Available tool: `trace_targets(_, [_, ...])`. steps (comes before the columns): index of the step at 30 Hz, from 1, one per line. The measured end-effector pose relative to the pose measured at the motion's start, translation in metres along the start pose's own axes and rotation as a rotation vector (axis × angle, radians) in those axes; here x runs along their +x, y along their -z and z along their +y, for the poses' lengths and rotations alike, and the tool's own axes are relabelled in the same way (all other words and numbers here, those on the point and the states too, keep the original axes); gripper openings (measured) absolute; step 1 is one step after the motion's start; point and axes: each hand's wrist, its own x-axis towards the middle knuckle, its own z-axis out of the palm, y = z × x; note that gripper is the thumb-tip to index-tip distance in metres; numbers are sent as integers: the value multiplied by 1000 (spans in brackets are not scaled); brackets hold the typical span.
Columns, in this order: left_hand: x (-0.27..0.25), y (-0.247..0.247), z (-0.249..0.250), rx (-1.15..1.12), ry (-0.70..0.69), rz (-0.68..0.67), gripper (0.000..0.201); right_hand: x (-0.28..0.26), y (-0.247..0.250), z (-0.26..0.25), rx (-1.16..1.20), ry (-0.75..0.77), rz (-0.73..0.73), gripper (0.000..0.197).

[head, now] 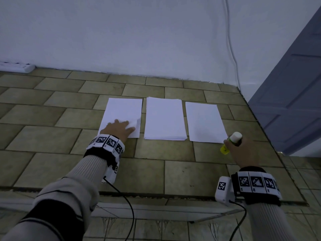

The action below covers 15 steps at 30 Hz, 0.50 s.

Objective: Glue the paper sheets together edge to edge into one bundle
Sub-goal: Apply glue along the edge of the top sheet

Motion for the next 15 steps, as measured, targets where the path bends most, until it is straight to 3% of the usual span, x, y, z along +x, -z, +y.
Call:
trace_targets(4, [0,6,-2,-85,-16,26,63,1,-1,2,-1,-2,-12,36])
trace_targets(12, [-26,40,3,-347,18,296,55,-1,3,-3,-27,10,-13,33])
trace_targets(15, [-43,51,9,-454,-118,374,45,1,3,-1,-44,9,-41,38])
